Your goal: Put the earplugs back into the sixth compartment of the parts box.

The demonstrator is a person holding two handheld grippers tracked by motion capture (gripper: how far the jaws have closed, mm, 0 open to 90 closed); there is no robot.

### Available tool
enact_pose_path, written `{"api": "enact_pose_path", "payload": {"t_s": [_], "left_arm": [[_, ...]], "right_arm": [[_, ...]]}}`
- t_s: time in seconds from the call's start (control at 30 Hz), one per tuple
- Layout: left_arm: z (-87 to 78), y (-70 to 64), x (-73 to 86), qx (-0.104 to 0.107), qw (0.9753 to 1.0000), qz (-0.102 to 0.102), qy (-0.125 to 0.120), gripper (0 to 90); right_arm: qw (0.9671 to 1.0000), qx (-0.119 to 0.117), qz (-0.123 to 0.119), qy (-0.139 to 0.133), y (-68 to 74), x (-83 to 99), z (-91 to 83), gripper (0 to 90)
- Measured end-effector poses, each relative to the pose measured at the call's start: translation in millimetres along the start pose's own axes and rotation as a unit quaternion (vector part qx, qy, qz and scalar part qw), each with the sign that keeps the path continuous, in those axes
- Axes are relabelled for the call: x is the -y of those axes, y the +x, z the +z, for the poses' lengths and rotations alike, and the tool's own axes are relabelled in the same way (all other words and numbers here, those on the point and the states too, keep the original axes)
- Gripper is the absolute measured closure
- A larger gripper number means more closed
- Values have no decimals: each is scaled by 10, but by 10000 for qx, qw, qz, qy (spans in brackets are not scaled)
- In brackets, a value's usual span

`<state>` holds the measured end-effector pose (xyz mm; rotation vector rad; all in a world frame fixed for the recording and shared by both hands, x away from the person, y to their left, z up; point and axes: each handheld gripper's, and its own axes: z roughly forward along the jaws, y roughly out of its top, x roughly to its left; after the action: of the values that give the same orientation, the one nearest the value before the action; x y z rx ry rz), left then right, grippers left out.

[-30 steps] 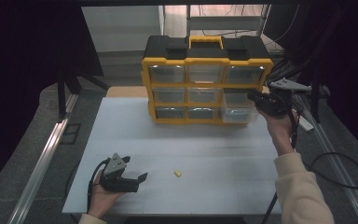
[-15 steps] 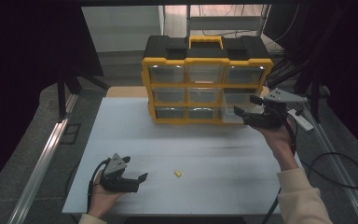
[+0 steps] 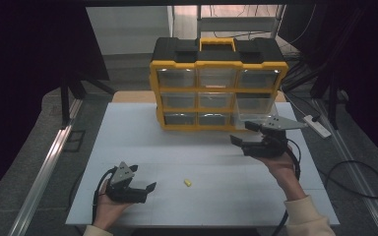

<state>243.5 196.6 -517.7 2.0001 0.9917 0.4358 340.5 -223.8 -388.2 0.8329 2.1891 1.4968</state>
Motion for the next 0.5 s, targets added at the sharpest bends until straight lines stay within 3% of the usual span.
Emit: {"api": "enact_pose_path", "payload": {"t_s": [0.37,0.5], "left_arm": [[-2,-1,0,-4,10000,7,-5,77],[-2,-1,1,-6,10000,10,-6,77]], "right_arm": [[9980,-406,-184,445,242,100,267,243],[9958,-592,-275,649,333,116,403,244]]}}
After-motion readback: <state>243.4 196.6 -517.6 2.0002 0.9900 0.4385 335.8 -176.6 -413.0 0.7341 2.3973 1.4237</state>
